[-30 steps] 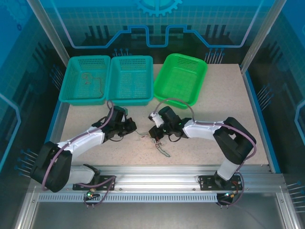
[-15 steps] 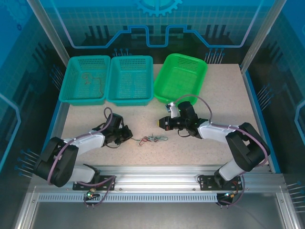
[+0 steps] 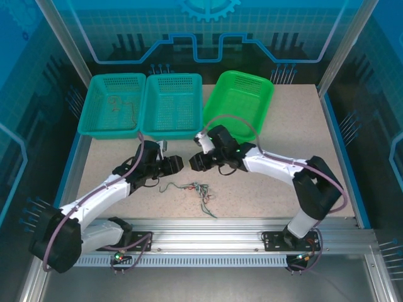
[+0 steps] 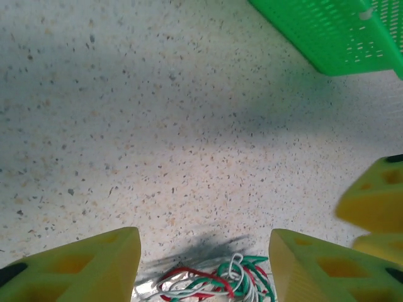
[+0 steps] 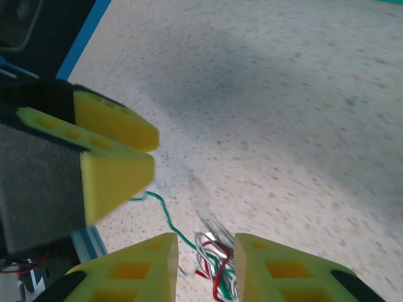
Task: Untangle the cables
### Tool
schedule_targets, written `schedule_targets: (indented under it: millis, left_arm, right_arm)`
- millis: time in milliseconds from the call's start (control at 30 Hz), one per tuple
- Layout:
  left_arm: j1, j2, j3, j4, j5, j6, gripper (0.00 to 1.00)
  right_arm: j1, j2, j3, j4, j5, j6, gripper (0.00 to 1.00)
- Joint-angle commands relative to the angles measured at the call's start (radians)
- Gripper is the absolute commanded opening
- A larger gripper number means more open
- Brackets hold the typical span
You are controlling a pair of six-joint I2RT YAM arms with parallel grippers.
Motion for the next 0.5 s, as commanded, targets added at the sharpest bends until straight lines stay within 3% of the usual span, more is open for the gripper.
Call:
schedule_targets:
  millis: [0,167,467]
  left_arm:
    - [-0.017,-0.006,0.021,-0.147,-0.102,-0.028,0.58]
    - [-0.020,-0.011,-0.043,-0.101,-0.088,-0.136,0.63]
    - [-0.021,0.092,-0.067,-0.070,-0.048,-0.164,0.64]
  right_arm:
    - [0.039,0.104,0.080,-0.227,0.080,-0.094,0.30]
    - [0.096,0.192,0.162,-0.315,0.102,-0.121,0.31]
    - [0.148,0.243,0.192,-0.386,0.164,-0.142,0.27]
